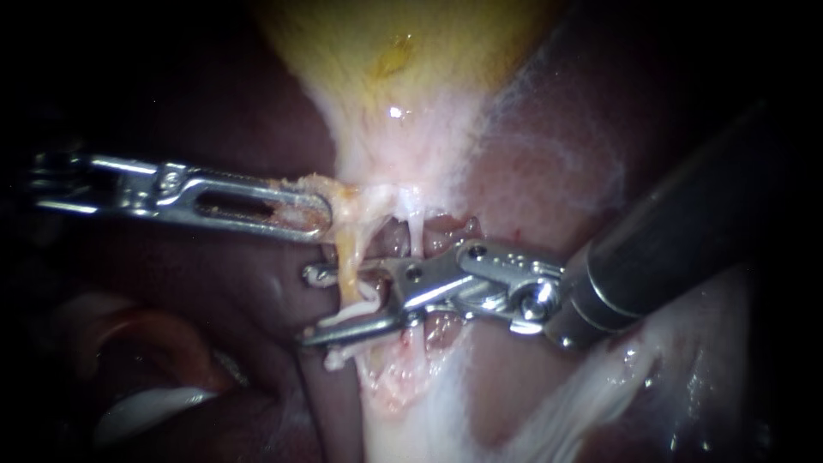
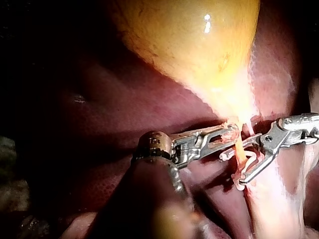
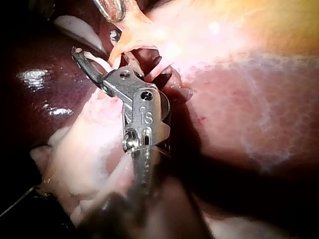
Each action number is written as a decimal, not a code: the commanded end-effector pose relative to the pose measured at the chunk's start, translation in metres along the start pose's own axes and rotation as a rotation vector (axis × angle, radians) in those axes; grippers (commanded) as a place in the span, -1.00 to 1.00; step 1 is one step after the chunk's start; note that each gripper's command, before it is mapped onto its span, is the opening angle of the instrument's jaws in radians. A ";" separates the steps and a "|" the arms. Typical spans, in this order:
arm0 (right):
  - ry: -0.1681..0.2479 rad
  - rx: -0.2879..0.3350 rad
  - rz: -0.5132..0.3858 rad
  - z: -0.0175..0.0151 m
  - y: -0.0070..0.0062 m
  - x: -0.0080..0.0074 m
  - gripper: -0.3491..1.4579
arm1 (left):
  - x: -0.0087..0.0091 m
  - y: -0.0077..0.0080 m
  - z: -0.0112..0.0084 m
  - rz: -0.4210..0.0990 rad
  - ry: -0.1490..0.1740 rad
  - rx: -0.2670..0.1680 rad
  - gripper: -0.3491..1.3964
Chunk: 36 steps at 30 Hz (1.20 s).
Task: Clipping third clip left tube
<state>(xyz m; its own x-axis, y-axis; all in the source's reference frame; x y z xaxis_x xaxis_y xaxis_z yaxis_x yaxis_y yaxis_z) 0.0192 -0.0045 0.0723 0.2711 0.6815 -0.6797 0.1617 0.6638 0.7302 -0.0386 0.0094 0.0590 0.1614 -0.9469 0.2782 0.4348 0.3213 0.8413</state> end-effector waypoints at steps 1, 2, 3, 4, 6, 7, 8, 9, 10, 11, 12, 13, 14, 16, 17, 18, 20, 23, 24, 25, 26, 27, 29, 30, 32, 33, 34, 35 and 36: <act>0.008 0.001 0.005 -0.0002 0.0000 0.0003 -0.07 | 0.0000 0.0000 0.0000 0.000 0.000 0.000 -1.00; 0.015 0.003 0.006 -0.0002 0.0001 0.0005 -0.07 | 0.0000 0.0000 0.0000 0.000 0.000 0.000 -1.00; 0.021 0.004 0.007 -0.0004 0.0001 0.0006 -0.07 | 0.0000 0.0000 0.0000 0.000 0.000 0.000 -1.00; 0.031 0.006 0.013 -0.0005 0.0002 0.0009 -0.07 | 0.0000 0.0000 0.0000 0.000 0.000 0.000 -1.00; 0.040 0.012 0.021 -0.0007 0.0003 0.0012 -0.07 | 0.0000 0.0001 0.0000 0.000 0.000 0.000 -1.00; 0.043 0.014 0.027 -0.0008 0.0003 0.0013 -0.07 | 0.0000 0.0001 0.0000 0.000 0.000 0.000 -1.00; 0.048 0.019 0.033 -0.0009 0.0003 0.0014 -0.07 | 0.0000 0.0001 0.0000 0.000 0.000 0.000 -1.00; 0.054 0.022 0.039 -0.0010 0.0003 0.0015 -0.07 | 0.0000 0.0001 0.0000 0.000 0.000 0.000 -1.00; 0.056 0.027 0.038 -0.0010 0.0003 0.0015 -0.08 | 0.0000 0.0001 0.0000 0.000 0.000 0.000 -1.00; 0.059 0.030 0.044 -0.0011 0.0003 0.0015 -0.08 | 0.0000 0.0001 0.0000 0.000 0.000 0.000 -1.00; 0.061 0.034 0.043 -0.0011 0.0003 0.0016 -0.08 | 0.0000 0.0002 0.0000 0.000 0.000 0.000 -1.00; 0.061 0.036 0.049 -0.0011 0.0002 0.0017 -0.08 | 0.0000 0.0002 0.0000 0.000 0.000 0.001 -1.00; 0.064 0.037 0.049 -0.0011 0.0002 0.0017 -0.08 | 0.0000 0.0002 0.0000 0.000 0.000 0.001 -1.00; 0.070 0.039 0.055 -0.0012 0.0002 0.0019 -0.08 | 0.0000 0.0002 0.0000 0.000 0.000 0.000 -1.00; 0.070 0.039 0.055 -0.0012 0.0002 0.0019 -0.09 | 0.0000 0.0002 0.0000 0.000 0.000 0.000 -1.00; 0.071 0.040 0.056 -0.0012 0.0002 0.0020 -0.09 | 0.0000 0.0002 0.0000 0.000 0.000 0.000 -1.00; 0.071 0.040 0.068 -0.0013 0.0003 0.0020 -0.11 | 0.0000 0.0002 0.0000 0.000 0.000 0.000 -1.00; 0.071 0.042 0.081 -0.0017 0.0003 0.0021 -0.18 | 0.0000 0.0002 0.0000 0.000 0.000 0.000 -1.00; 0.071 0.043 0.087 -0.0019 0.0003 0.0022 -0.24 | 0.0000 0.0002 0.0000 0.000 0.000 0.000 -1.00; 0.071 0.044 0.100 -0.0021 0.0003 0.0022 -0.31 | 0.0000 0.0002 0.0000 0.000 0.000 0.000 -1.00; 0.071 0.045 0.100 -0.0023 0.0004 0.0023 -0.43 | 0.0000 0.0002 0.0000 0.000 0.000 0.000 -1.00; 0.071 0.046 0.101 -0.0025 0.0004 0.0023 -0.52 | 0.0000 0.0002 0.0000 0.000 0.000 0.001 -1.00; 0.073 0.045 0.109 -0.0030 0.0005 0.0025 -0.67 | 0.0000 0.0002 0.0000 0.000 0.000 0.001 -1.00; 0.073 0.045 0.109 -0.0032 0.0006 0.0026 -0.73 | 0.0000 0.0002 0.0000 0.000 0.000 0.001 -1.00; 0.073 0.047 0.122 -0.0035 0.0008 0.0027 -0.87 | 0.0000 0.0002 0.0000 0.000 0.001 0.001 -1.00; 0.073 0.048 0.127 -0.0036 0.0008 0.0026 -0.94 | 0.0000 0.0002 0.0000 0.000 0.000 0.001 -1.00; 0.072 0.049 0.139 -0.0036 0.0008 0.0025 -1.00 | 0.0000 0.0002 0.0000 0.000 0.001 0.001 -1.00; 0.072 0.049 0.145 -0.0037 0.0008 0.0025 -1.00 | 0.0000 0.0002 0.0000 0.000 0.001 0.001 -1.00; 0.072 0.050 0.150 -0.0038 0.0008 0.0024 -1.00 | 0.0000 0.0002 0.0000 0.000 0.000 0.001 -1.00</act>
<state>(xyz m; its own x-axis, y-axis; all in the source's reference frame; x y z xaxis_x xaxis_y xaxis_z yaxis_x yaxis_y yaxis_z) 0.0164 -0.0011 0.0710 0.2278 0.7935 -0.5643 0.1709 0.5379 0.8255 -0.0386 0.0095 0.0591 0.1619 -0.9468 0.2780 0.4342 0.3214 0.8415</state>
